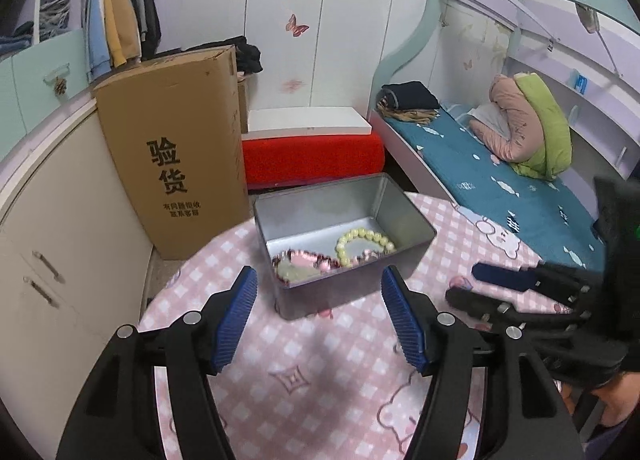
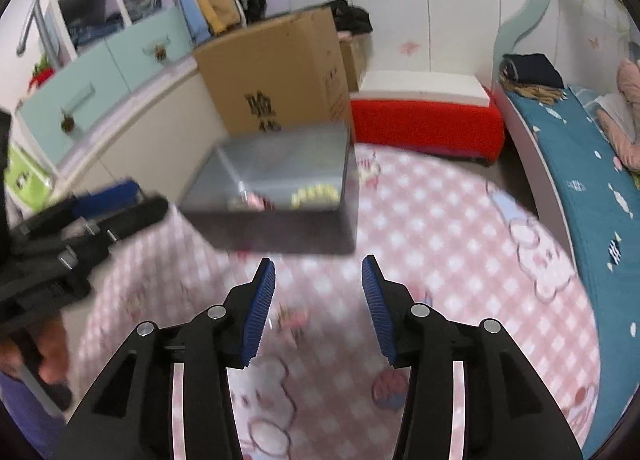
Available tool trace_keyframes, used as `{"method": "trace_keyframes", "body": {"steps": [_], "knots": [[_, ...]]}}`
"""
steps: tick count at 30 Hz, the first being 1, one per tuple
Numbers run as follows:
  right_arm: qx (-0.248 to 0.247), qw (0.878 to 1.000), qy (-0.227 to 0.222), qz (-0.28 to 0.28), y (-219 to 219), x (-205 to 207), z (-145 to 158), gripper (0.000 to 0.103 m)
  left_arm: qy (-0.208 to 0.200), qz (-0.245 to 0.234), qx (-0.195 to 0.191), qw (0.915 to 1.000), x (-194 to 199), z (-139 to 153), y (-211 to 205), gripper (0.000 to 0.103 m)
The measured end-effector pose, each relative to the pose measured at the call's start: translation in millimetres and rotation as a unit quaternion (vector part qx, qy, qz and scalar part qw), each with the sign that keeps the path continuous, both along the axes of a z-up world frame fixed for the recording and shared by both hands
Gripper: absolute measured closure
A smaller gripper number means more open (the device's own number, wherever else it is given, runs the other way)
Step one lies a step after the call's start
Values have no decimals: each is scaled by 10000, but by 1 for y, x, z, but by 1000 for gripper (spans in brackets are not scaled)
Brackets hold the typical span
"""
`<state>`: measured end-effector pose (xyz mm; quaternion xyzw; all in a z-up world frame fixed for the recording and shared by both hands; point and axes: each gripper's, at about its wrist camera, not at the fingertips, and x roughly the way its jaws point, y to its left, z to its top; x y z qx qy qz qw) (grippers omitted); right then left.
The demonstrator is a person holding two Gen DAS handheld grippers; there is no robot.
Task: Organize jewelry
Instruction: 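Move both open tools back to the remaining charms on the table, then grasp the silver pearl charm with the left tool while the right tool grasps a pink charm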
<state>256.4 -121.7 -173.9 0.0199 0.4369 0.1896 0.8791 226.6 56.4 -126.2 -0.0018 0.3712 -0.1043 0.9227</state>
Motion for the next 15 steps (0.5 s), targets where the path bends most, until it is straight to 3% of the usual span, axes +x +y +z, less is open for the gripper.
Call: {"method": "trace_keyframes", "body": {"steps": [5, 14, 15], "knots": [[-318, 9992, 197, 102, 14, -11, -30, 58, 134, 114, -105, 9998, -15, -12, 5, 41], [-663, 9974, 85, 258, 36, -16, -42, 59, 396, 170, -179, 9989, -30, -33, 14, 41], [-738, 9969, 46, 265, 37, -16, -42, 65, 409, 174, -183, 9988, -30, -34, 13, 41]]}}
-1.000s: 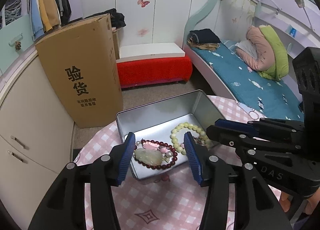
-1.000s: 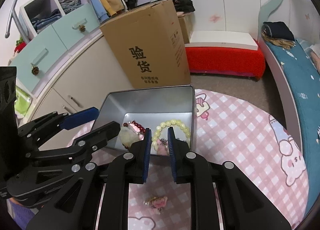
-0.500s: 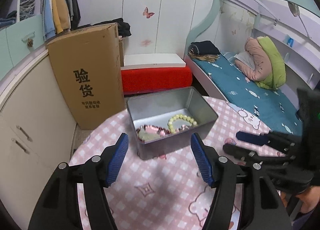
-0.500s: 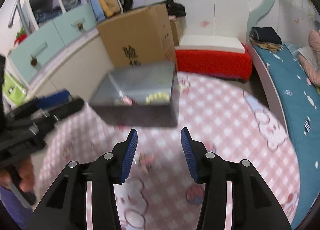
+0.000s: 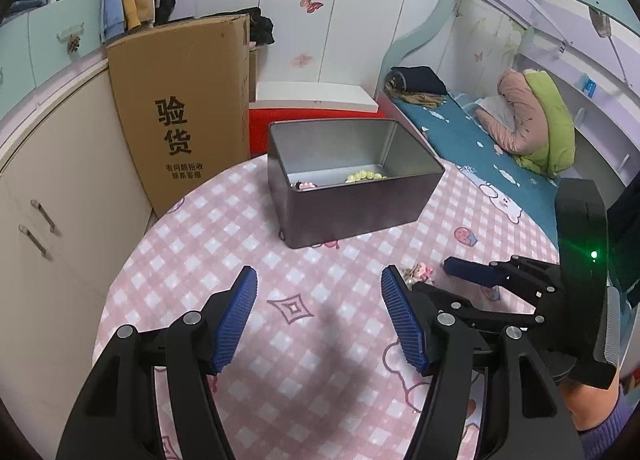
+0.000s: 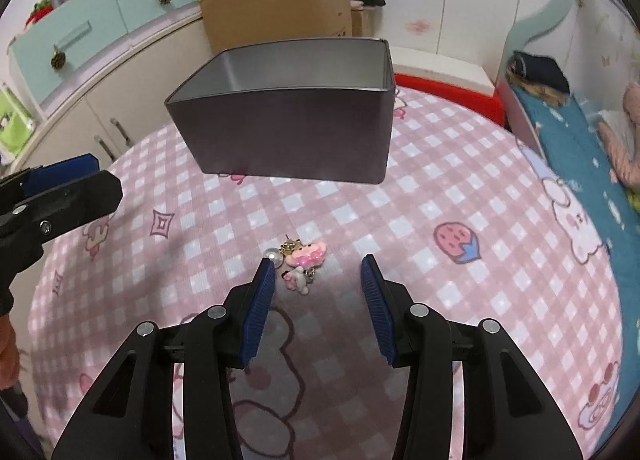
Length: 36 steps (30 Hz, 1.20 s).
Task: Organize jewelry
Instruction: 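Grasp the silver pearl charm with the left tool while the right tool grasps a pink charm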
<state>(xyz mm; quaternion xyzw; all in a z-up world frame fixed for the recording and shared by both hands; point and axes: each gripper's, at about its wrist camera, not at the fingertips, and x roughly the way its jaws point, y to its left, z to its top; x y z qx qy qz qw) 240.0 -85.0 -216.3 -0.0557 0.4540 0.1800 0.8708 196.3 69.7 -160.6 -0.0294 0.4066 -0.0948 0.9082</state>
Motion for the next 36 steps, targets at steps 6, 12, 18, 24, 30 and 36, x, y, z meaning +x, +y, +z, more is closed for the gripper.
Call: {"method": "trace_keyframes", "body": {"steps": [6, 12, 18, 24, 30, 36], "knots": [[98, 9999, 28, -44, -15, 3, 1, 88, 114, -66, -48, 9999, 5, -7, -7, 41], [365, 9986, -59, -370, -52, 3, 10, 88, 293, -303, 4, 9991, 13, -21, -36, 41], [662, 9959, -54, -621, -85, 2, 17, 88, 429, -539, 136, 9975, 21, -36, -68, 41], [856, 9942, -34, -643, -97, -1, 19, 88, 591, -603, 272, 9961, 33, -48, -87, 41], [971, 9935, -75, -587, -98, -2, 22, 88, 620, -552, 386, 9958, 39, -50, -91, 74], [1033, 9930, -48, -566, -100, 0, 24, 88, 589, -607, 350, 9958, 39, -51, -88, 94]]}}
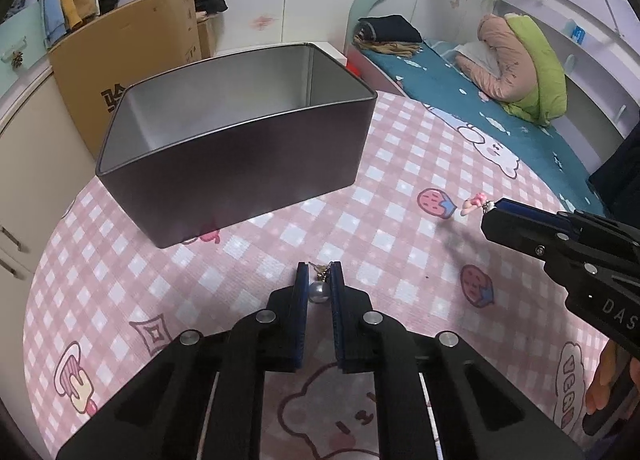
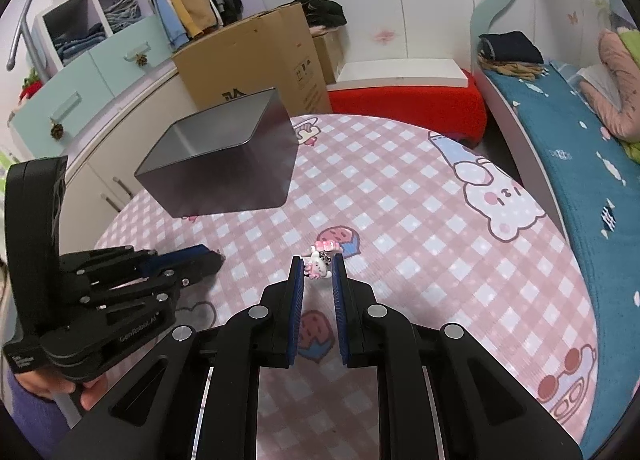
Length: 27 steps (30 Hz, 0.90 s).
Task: Organize jewelry
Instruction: 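Grasp the silver pearl charm with the left tool while the right tool grasps a pink charm, then carry both charms into the grey box and open both tools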
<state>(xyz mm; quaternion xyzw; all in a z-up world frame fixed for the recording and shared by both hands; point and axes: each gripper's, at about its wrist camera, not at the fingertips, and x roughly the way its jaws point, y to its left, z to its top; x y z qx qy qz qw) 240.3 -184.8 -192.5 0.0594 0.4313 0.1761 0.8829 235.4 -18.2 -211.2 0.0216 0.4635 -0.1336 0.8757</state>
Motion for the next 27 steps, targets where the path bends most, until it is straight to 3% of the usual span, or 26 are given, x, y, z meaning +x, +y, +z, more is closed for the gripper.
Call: {"method": "trace_keyframes", "body": {"steps": [8, 17, 21, 27], "knots": [[-10, 9997, -221, 51, 8, 0, 19, 88, -101, -93, -380, 9992, -10, 19, 13, 94], [4, 9976, -660, 225, 29, 11, 65, 88, -739, -105, -842, 9936, -13, 87, 46, 94], [22, 9963, -783, 342, 43, 21, 81, 88, -998, -20, -803, 9918, -3, 112, 56, 94], [109, 9958, -744, 531, 67, 43, 90, 88, -693, 71, -857, 9939, 37, 107, 65, 94]]}}
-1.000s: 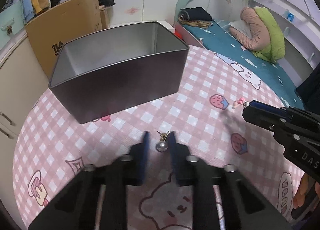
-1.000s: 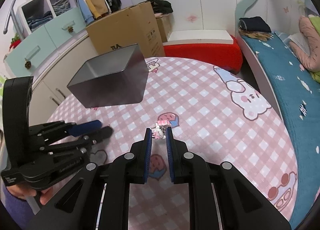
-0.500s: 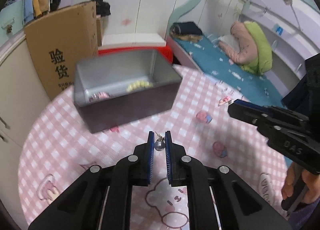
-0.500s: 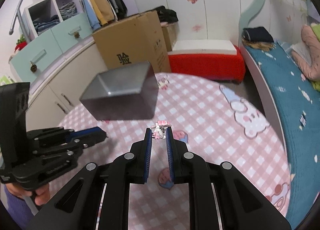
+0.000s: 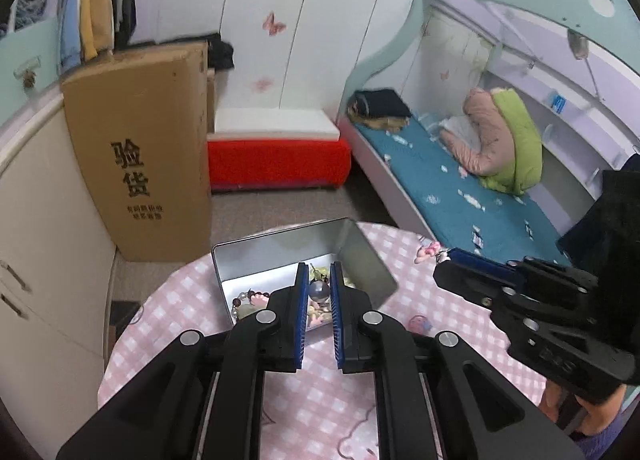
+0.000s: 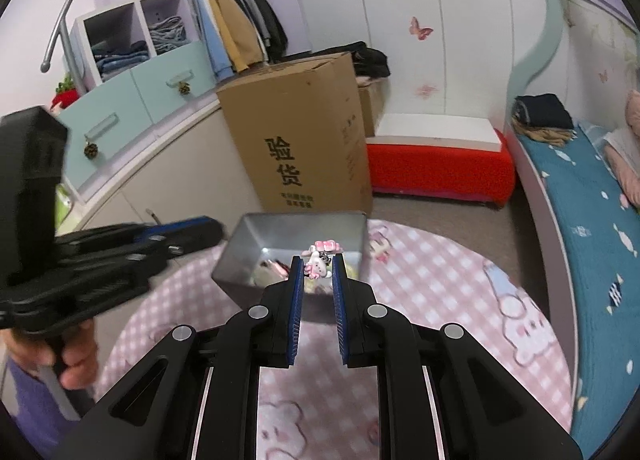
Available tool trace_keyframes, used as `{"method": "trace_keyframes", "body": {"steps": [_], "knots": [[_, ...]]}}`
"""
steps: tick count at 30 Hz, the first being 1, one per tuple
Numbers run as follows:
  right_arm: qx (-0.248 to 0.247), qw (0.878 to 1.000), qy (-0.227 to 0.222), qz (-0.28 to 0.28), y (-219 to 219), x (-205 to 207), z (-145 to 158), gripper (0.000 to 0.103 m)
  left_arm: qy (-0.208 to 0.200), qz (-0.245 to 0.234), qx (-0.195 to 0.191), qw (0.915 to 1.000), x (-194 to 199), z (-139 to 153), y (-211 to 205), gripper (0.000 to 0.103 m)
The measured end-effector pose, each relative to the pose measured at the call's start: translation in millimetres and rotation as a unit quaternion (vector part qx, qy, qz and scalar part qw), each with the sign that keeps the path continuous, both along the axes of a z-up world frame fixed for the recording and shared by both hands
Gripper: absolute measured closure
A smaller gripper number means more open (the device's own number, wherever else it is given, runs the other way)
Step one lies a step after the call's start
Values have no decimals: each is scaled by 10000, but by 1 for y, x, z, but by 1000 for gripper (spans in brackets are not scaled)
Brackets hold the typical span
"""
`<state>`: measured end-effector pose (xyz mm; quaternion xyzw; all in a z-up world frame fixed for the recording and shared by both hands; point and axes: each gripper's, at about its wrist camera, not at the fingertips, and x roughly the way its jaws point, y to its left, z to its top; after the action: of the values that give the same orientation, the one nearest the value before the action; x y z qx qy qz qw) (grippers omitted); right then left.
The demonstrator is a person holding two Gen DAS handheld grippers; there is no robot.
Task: Organize jewelry
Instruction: 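Carry both charms into the grey box and open both tools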
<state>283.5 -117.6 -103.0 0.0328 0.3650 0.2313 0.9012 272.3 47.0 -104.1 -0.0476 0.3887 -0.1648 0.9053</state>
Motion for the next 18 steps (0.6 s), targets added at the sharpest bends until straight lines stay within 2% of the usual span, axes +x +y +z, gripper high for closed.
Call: {"method": "trace_keyframes", "body": {"steps": [3, 10, 18], "knots": [[-38, 9999, 93, 60, 11, 10, -7, 88, 268, 101, 118, 9995, 20, -18, 2, 94], [-89, 9986, 508, 95, 29, 38, -38, 88, 791, 157, 91, 9967, 41, -50, 2, 94], [-122, 9971, 745, 75, 34, 50, -60, 88, 1009, 196, 34, 9947, 48, -63, 9, 94]]}}
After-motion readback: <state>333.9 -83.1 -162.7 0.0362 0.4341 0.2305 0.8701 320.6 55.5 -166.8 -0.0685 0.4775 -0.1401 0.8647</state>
